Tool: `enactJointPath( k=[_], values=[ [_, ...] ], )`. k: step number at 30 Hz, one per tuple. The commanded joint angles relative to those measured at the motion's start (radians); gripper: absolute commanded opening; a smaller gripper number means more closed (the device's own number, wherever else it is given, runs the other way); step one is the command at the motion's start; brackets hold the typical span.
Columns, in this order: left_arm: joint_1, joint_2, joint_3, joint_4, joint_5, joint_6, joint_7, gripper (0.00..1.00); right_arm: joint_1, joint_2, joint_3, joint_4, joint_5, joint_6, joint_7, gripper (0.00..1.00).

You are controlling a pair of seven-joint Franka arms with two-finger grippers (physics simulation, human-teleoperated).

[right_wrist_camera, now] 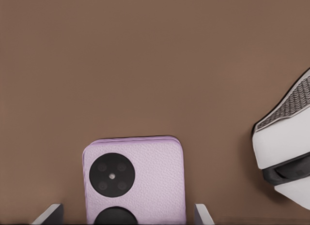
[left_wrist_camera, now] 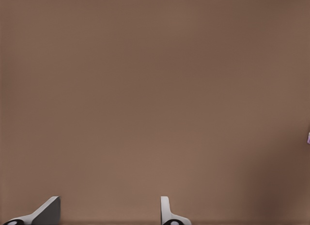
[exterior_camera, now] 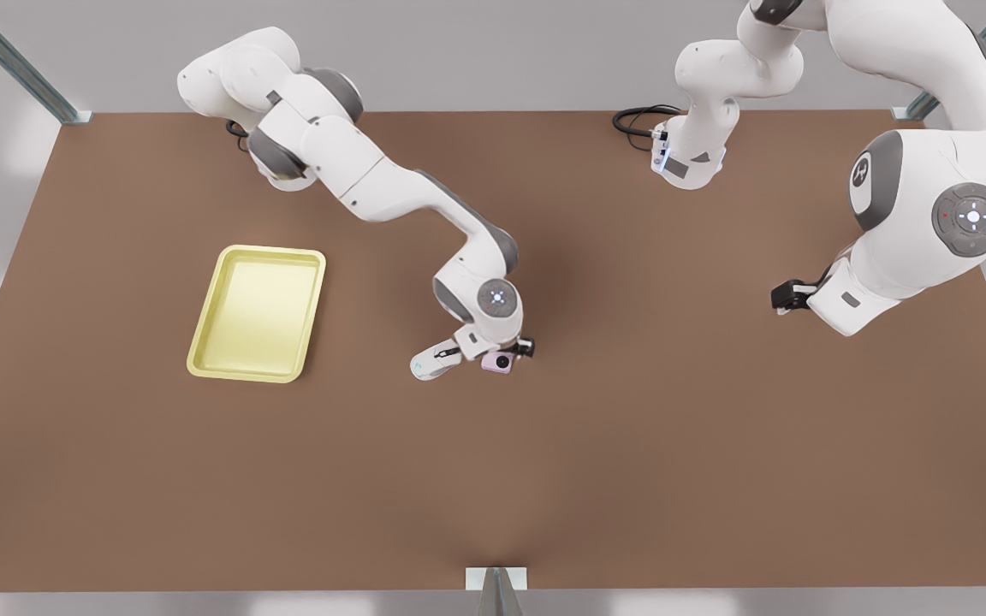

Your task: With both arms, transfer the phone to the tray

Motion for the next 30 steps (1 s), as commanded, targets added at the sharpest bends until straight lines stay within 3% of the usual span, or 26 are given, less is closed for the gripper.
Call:
enactJointPath(
  k=[1, 14, 16, 17, 30],
  values=[
    [0.000, -0.001, 0.000, 0.000, 0.001, 0.004, 0.006, 1.00, 0.002, 0.003, 0.001, -0.001, -0.015, 0.002, -0.126, 1.00],
    [0.000, 0.004, 0.000, 0.000, 0.002, 0.004, 0.004, 1.00, -0.001, 0.020, 0.001, -0.008, -0.015, 0.035, -0.122, 1.00],
    [0.000, 0.004, 0.000, 0.000, 0.002, 0.004, 0.004, 1.00, -0.004, 0.018, 0.001, -0.008, -0.012, 0.033, -0.123, 0.97],
    [0.000, 0.004, 0.000, 0.002, 0.002, 0.002, 0.003, 1.00, -0.004, 0.018, 0.001, -0.008, -0.014, 0.035, -0.129, 0.91],
    [0.000, 0.004, 0.000, 0.002, 0.002, 0.004, 0.004, 1.00, -0.006, 0.013, 0.000, -0.010, -0.014, 0.035, -0.131, 0.78]
  ],
)
